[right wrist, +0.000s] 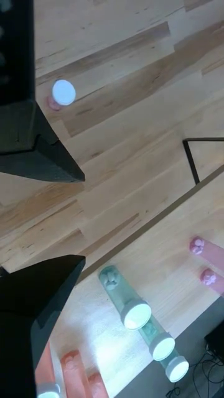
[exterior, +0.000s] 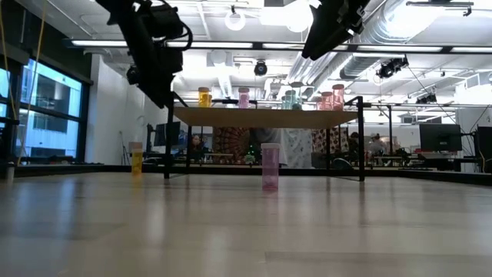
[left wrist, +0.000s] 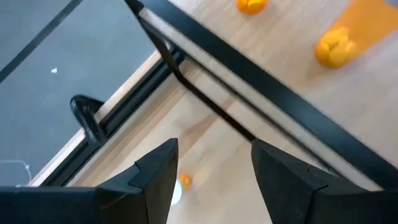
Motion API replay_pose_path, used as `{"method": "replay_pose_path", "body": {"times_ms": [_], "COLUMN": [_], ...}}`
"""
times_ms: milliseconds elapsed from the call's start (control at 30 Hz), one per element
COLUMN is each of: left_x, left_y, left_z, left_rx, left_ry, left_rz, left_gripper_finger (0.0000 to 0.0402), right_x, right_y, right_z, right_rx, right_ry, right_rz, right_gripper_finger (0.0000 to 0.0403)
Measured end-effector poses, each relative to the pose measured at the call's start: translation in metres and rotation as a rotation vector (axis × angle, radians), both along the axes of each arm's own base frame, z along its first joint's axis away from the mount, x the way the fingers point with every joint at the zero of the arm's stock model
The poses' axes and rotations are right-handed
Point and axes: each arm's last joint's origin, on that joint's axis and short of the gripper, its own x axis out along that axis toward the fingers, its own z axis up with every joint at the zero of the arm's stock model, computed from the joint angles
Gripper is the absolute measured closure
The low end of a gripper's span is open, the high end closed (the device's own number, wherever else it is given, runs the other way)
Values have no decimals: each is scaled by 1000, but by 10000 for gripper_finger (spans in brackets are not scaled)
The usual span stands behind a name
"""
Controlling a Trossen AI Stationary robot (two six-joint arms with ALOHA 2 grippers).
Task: Pick and place medicine bottles onto shelf by color
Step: Put the orange pill bottle on the shelf aligned with the other orange pill bottles
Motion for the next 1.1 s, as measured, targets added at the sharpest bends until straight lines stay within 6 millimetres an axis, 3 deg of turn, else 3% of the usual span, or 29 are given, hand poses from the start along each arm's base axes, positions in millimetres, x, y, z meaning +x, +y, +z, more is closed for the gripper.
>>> {"method": "replay_pose_path", "body": {"times_ms": [400, 700, 1100], "left_x": [-34, -39, -39], "left_y": [-21, -27, -26], "left_z": [5, -29, -56], "left_rx": [-70, -161, -143], "left_ry": [-16, -5, -89], "left_rz": [146, 256, 357], "left_gripper_finger": [209, 209, 209], "right_x": [-1, -1, -1], "right_y": [0, 0, 0], "right_z": [0, -1, -1], "right_rx": [-1, -1, -3], "right_ry": [9, 11, 17], "right_rz": [0, 1, 8], "right_gripper_finger": [208, 208, 208]}}
